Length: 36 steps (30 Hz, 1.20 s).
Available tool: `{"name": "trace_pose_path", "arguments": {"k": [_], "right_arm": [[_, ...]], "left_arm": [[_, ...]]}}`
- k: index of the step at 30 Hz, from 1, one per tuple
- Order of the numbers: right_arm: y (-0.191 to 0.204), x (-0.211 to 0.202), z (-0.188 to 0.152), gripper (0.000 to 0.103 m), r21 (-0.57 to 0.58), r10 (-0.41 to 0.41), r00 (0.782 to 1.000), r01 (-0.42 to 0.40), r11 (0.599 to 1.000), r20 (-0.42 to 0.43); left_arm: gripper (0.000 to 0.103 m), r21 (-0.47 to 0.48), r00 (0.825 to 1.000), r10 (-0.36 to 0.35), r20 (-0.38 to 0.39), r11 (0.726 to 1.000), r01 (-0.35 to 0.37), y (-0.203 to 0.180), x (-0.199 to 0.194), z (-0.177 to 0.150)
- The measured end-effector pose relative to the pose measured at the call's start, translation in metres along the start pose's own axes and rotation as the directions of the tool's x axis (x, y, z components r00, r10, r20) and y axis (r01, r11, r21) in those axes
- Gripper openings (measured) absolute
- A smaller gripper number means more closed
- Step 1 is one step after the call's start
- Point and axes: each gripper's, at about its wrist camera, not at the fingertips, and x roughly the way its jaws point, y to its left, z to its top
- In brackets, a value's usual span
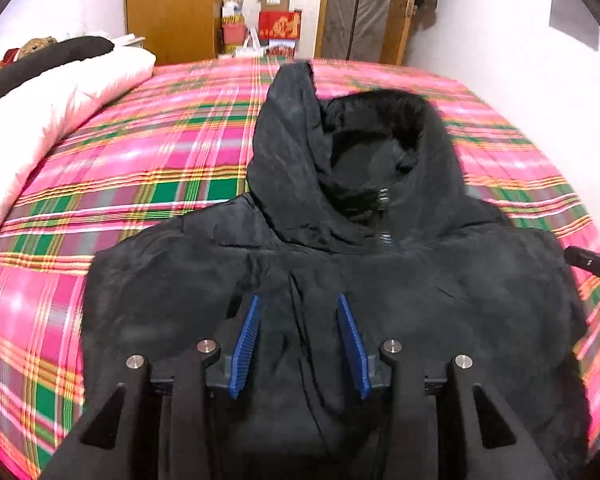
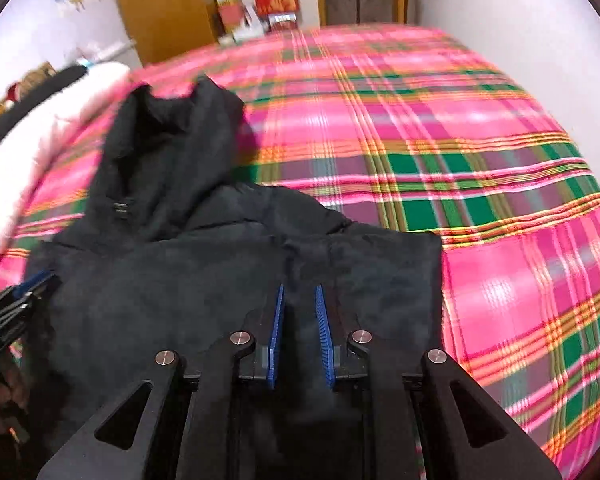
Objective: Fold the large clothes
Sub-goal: 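Fold the side edge toward the zipper and release with the right tool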
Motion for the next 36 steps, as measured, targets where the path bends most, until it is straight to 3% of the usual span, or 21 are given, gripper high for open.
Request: {"name": "trace_pose_path", "arguments": {"k": [4,9,15,28,33,36], "right_arm": [[0.007,-0.003,-0.029,0.018,-0.02,0.014,0.999,-0.015,1.0,-0.03],[0.006,0.035,-0.044,0.018,-0.021,-0.003,0.991,0.0,1.0,-0.137],[0.006,0.053,-0.043,0.018,-0.005,0.001,0.989,-0.002,1.0,-0.151],[0.003,0.043,-0.043,0.018,-0.002,0.005,0.989,-0.006,1.0,-0.146],[0.014,0.006,-0.035,0.018,0.0,0.007,0.999,-0.007,1.0,-0.043],[0.024,0.006,-0.032,0.018,-0.009,0.026,0.999,-0.026,1.0,-0.032]], "left_arm": [[0.044,0.032,1.0,-0.02,0.018,0.999,0.019,-0.012,-0.021,-0.013],[0.045,0.089,0.994,0.015,-0.106,0.996,-0.005,-0.018,0.015,-0.026],[0.046,0.082,0.992,0.008,-0.125,0.997,0.002,-0.016,0.026,-0.025],[0.047,0.053,0.992,0.011,-0.127,0.999,-0.004,-0.015,0.024,-0.024],[0.047,0.041,0.999,0.021,-0.049,0.999,-0.019,-0.01,0.001,-0.014],[0.047,0.021,0.999,0.027,-0.032,0.999,-0.027,-0.004,-0.002,-0.01]]}}
